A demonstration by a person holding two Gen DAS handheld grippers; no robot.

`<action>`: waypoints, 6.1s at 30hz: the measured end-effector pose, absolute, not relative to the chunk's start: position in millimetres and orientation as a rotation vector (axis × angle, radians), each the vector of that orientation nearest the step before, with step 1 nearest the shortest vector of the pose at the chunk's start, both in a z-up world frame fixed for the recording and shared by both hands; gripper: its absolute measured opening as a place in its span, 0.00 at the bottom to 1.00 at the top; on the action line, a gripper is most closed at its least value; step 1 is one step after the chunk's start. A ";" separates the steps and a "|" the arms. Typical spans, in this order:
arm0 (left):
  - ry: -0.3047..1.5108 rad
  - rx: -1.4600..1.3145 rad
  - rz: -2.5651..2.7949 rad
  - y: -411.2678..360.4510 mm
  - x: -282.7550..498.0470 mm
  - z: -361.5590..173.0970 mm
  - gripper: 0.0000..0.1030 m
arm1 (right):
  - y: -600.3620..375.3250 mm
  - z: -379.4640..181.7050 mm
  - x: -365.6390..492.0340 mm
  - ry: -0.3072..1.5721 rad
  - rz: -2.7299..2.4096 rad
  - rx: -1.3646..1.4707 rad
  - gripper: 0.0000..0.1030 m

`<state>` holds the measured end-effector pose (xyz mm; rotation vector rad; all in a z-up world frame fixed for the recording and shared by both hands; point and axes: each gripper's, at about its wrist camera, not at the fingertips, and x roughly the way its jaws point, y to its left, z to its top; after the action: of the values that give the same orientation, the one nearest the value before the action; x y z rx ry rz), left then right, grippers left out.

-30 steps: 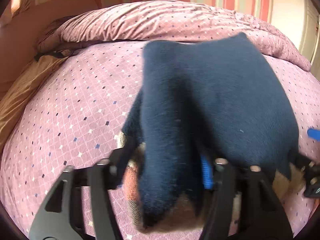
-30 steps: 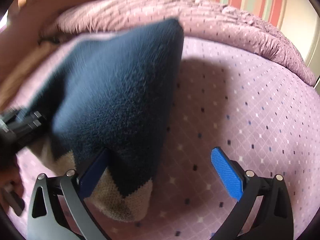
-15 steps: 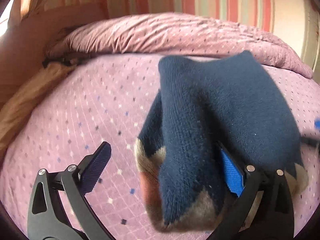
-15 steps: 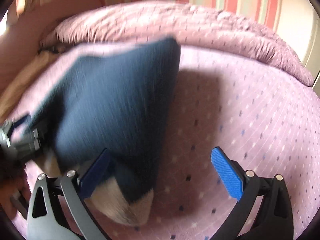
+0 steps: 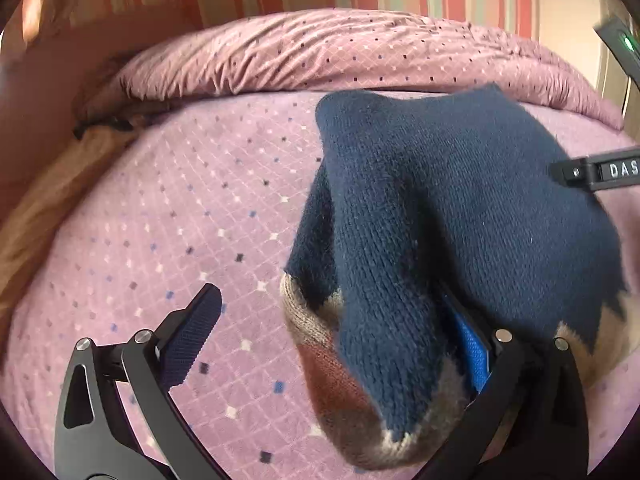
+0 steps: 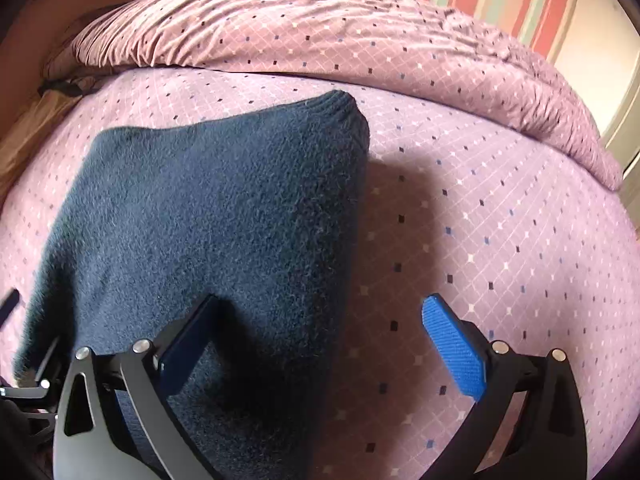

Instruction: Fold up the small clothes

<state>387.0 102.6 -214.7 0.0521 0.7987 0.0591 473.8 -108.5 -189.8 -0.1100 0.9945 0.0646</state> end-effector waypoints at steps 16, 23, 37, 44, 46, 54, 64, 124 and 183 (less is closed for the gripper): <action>0.944 -0.640 -0.312 161.2 362.5 -233.0 0.97 | -150.1 -175.7 421.7 0.938 0.176 -0.009 0.98; 1.039 -0.680 -0.306 147.7 373.7 -264.4 0.97 | -148.4 -183.5 415.6 0.969 0.226 0.012 0.98; 1.033 -0.769 -0.367 129.0 388.9 -264.0 0.83 | -176.1 -248.8 429.3 1.172 0.456 0.544 0.98; 1.042 -0.770 -0.387 142.4 384.3 -263.1 0.71 | -172.6 -282.7 435.9 1.222 0.551 0.787 0.95; 1.044 -0.762 -0.386 143.9 382.1 -261.9 0.67 | -167.6 -280.8 435.2 1.207 0.543 0.770 0.87; 1.019 -0.688 -0.352 129.8 386.6 -249.0 0.48 | -165.8 -265.1 427.7 1.148 0.538 0.729 0.60; 0.931 -0.681 -0.364 127.8 383.2 -225.1 0.41 | -171.5 -231.6 418.2 1.024 0.554 0.688 0.50; 0.827 -0.073 -0.194 -258.0 216.7 -178.9 0.77 | -490.8 -173.4 226.1 0.745 -0.035 -0.044 0.78; 0.677 -0.010 -0.061 -87.2 -31.7 -48.4 0.97 | -374.7 -50.1 -10.7 0.689 -0.078 -0.056 0.98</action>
<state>-31.7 -87.2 -48.4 -0.0103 0.6770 -0.0607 -10.7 -374.7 -50.1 -0.0562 0.6885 -0.0778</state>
